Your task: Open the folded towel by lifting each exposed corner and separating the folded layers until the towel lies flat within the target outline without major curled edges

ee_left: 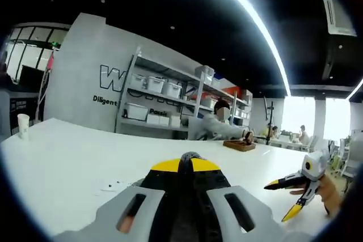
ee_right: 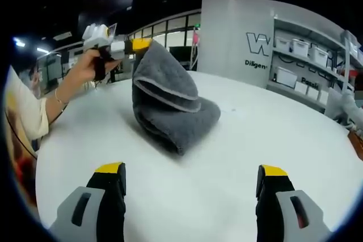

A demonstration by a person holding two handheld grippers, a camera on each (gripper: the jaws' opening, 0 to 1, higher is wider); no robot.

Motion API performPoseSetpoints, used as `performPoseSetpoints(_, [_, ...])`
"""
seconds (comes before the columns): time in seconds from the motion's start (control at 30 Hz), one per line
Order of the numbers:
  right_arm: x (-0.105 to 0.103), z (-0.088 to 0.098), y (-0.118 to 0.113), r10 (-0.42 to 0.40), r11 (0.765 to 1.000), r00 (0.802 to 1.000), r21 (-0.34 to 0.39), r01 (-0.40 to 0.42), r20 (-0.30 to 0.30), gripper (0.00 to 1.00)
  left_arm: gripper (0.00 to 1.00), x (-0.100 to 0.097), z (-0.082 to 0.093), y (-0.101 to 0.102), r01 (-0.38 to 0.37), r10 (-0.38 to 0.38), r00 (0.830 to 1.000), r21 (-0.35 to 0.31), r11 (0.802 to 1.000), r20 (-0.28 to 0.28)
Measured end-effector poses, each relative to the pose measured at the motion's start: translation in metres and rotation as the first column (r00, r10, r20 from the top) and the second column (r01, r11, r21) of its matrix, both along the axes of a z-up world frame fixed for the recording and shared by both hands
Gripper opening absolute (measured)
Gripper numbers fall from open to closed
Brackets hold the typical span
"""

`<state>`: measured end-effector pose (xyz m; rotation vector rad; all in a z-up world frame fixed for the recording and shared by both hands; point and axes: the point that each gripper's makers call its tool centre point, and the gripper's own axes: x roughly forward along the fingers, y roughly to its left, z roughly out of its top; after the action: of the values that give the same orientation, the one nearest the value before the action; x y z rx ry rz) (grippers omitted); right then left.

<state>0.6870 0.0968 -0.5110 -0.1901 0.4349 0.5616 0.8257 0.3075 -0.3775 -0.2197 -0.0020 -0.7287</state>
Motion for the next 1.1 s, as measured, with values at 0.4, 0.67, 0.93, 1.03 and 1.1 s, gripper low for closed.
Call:
performPoseSetpoints(0.4, [0.004,-0.003,-0.003,-0.002,1.0,1.0,-0.002,0.002,-0.009,0.95,0.04,-0.004,-0.031,0.057,-0.106,0.099,0.994,0.198,0.975,0.043])
performPoseSetpoints(0.67, [0.003,-0.005,-0.001,0.005,1.0,1.0,-0.013,-0.005,-0.015,0.95,0.04,-0.002,-0.065,0.092,-0.136,0.144,0.99,0.307,0.942,-0.001])
performPoseSetpoints(0.93, [0.003,-0.009,-0.001,0.009,1.0,1.0,-0.022,-0.01,-0.027,0.95,0.04,-0.003,-0.115,0.115,-0.121,0.179,0.982,0.526,0.842,-0.06])
performPoseSetpoints(1.03, [0.003,-0.01,0.0,0.011,1.0,0.999,-0.026,-0.012,-0.031,0.95,0.04,-0.003,-0.124,0.123,-0.116,0.183,0.98,0.527,0.842,-0.078])
performPoseSetpoints(1.1, [0.002,-0.011,0.0,0.011,1.0,0.999,-0.027,-0.011,-0.032,0.95,0.04,-0.005,-0.131,0.127,-0.108,0.187,0.978,0.546,0.831,-0.091])
